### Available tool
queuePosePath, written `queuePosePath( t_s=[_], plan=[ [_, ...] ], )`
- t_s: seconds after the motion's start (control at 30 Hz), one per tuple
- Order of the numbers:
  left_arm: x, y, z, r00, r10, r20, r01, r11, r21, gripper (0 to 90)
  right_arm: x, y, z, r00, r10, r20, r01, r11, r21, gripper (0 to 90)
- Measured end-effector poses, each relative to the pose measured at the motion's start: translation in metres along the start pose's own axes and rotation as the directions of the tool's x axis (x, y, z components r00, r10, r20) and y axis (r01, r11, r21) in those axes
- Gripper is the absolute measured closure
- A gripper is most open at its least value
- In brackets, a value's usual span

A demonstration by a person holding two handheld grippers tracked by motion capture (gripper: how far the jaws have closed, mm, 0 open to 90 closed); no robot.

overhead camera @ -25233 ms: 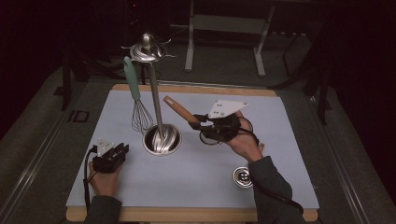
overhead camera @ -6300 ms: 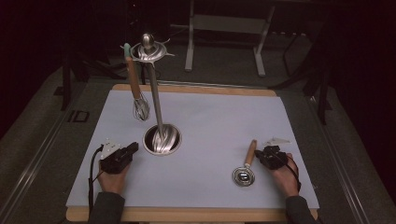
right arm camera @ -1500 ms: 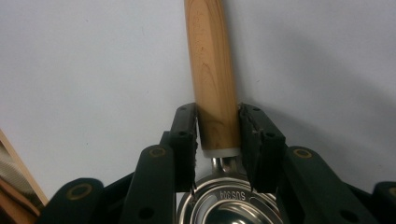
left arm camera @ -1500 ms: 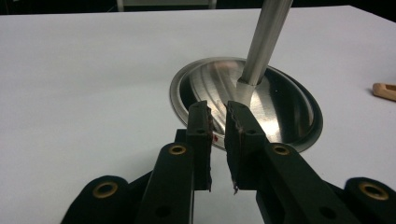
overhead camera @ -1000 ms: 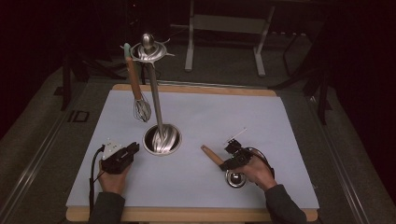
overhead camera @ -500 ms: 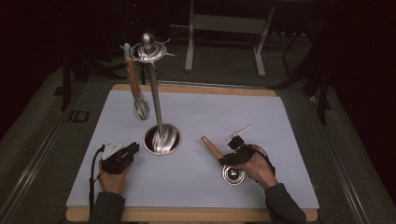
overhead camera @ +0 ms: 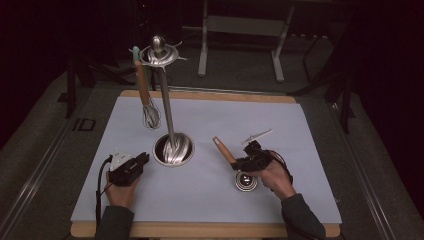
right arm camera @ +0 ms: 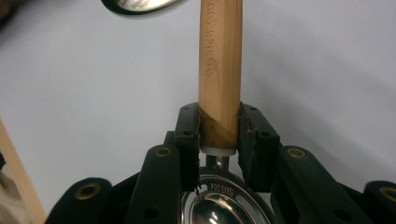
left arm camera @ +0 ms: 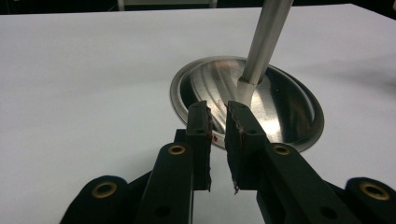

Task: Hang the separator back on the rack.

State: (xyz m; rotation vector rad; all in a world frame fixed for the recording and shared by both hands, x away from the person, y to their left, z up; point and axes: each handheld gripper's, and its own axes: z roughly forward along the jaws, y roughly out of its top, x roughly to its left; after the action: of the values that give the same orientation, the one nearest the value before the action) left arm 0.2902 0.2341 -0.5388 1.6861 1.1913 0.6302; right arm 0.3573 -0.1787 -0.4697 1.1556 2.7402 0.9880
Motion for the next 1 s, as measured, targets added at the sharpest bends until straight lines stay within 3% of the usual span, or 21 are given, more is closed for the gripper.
queuePosePath(
  t_s=[0.3, 0.47, 0.73, 0.9, 0.93, 1.0],
  plan=[
    [0.0, 0.0, 0.0, 1.0, -0.001, 0.001, 0.001, 1.0, -0.001, 80.6, 0.006, 0.01, -0.006, 0.9981, -0.057, -0.024, 0.056, 0.996, -0.071, 70.9],
    [0.0, 0.0, 0.0, 1.0, -0.001, 0.0, 0.001, 1.0, -0.001, 80.6, 0.009, 0.014, -0.007, 0.9933, -0.112, -0.031, 0.108, 0.99, -0.096, 70.9],
    [0.0, 0.0, 0.0, 1.0, -0.001, 0.0, 0.001, 1.0, -0.002, 80.6, 0.008, 0.024, -0.013, 0.9888, -0.147, -0.024, 0.142, 0.979, -0.144, 70.9],
    [0.0, 0.0, 0.0, 1.0, 0.0, -0.001, 0.0, 1.0, -0.002, 80.6, 0.007, 0.028, -0.02, 0.9864, -0.164, -0.011, 0.16, 0.972, -0.174, 70.9],
    [0.0, 0.0, 0.0, 1.0, -0.001, -0.001, 0.001, 1.0, -0.002, 80.7, 0.007, 0.032, -0.025, 0.9841, -0.178, -0.003, 0.174, 0.964, -0.201, 71.0],
    [0.0, 0.0, 0.0, 1.0, -0.002, -0.001, 0.002, 1.0, -0.002, 80.7, 0.007, 0.034, -0.029, 0.9822, -0.188, -0.002, 0.183, 0.959, -0.218, 71.0]
  ],
)
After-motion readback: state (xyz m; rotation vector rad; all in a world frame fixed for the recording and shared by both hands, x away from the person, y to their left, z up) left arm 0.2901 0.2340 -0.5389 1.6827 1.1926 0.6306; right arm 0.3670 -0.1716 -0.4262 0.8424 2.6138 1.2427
